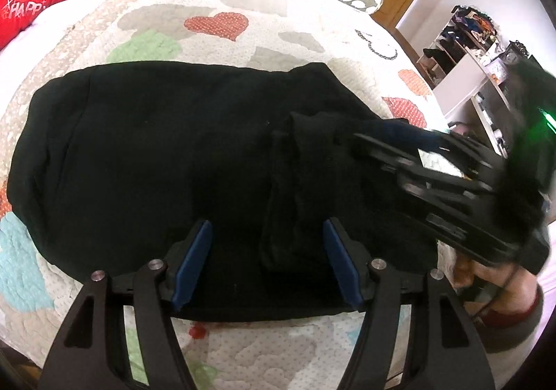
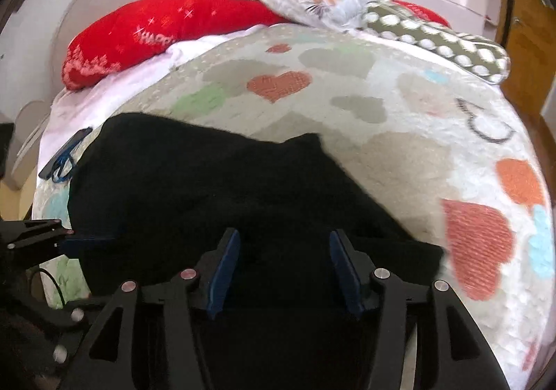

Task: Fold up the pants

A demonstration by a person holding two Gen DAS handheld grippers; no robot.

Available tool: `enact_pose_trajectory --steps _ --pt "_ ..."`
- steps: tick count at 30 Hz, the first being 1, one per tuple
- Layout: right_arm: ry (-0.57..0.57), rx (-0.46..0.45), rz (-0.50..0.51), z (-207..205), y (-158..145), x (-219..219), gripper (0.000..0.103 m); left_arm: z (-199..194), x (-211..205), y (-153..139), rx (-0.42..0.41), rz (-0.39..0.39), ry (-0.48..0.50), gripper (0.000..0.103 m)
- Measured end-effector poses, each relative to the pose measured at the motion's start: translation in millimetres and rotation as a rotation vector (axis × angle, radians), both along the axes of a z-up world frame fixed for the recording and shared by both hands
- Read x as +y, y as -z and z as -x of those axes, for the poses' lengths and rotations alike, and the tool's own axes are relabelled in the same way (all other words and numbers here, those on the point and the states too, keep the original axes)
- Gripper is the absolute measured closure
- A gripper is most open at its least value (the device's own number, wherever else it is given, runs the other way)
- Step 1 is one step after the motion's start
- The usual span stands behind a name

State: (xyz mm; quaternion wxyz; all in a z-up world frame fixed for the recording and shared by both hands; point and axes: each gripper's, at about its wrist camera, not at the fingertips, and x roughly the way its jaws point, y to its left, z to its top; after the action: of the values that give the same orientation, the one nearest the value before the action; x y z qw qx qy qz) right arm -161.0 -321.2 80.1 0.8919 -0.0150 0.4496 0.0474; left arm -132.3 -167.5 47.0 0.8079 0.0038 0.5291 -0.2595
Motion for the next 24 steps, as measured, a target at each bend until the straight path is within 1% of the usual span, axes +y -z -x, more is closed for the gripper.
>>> enact_pose_trajectory --steps 2,4,6,8,10,11,14,17,19,22,24 --pt "0.006 -0.018 0.037 20 -11 -5 0.047 1 1 0 -0.002 0.004 -0.004 0.037" --pt "0.017 -0.024 0.017 43 -15 -11 0.041 1 1 0 -0.003 0.006 -0.006 0.036" --pt "0.030 -0.013 -0.014 62 -10 -13 0.038 1 2 0 -0.002 0.011 -0.012 0.036" --pt "0.023 0.025 -0.001 74 8 -6 0.038 1 2 0 0.001 0.018 -0.019 0.036" --pt "0.036 0.028 0.036 78 20 1 0.039 2 3 -1 0.004 0.020 -0.025 0.036" --pt "0.042 0.015 0.045 80 19 3 0.039 4 5 -3 0.001 0.020 -0.029 0.036" --pt "0.036 -0.001 0.027 86 3 3 0.038 8 12 -12 -0.017 0.026 -0.043 0.036" --pt "0.016 -0.035 0.006 91 -9 7 0.034 10 18 -16 -0.041 0.015 -0.061 0.036" --pt "-0.002 -0.024 0.002 90 -4 13 0.034 11 21 -17 -0.050 0.008 -0.072 0.036" --pt "-0.009 0.030 0.008 83 16 21 0.034 13 24 -17 -0.053 0.005 -0.076 0.036" --pt "-0.007 0.027 0.006 83 15 21 0.034 14 28 -19 -0.062 -0.003 -0.079 0.036"
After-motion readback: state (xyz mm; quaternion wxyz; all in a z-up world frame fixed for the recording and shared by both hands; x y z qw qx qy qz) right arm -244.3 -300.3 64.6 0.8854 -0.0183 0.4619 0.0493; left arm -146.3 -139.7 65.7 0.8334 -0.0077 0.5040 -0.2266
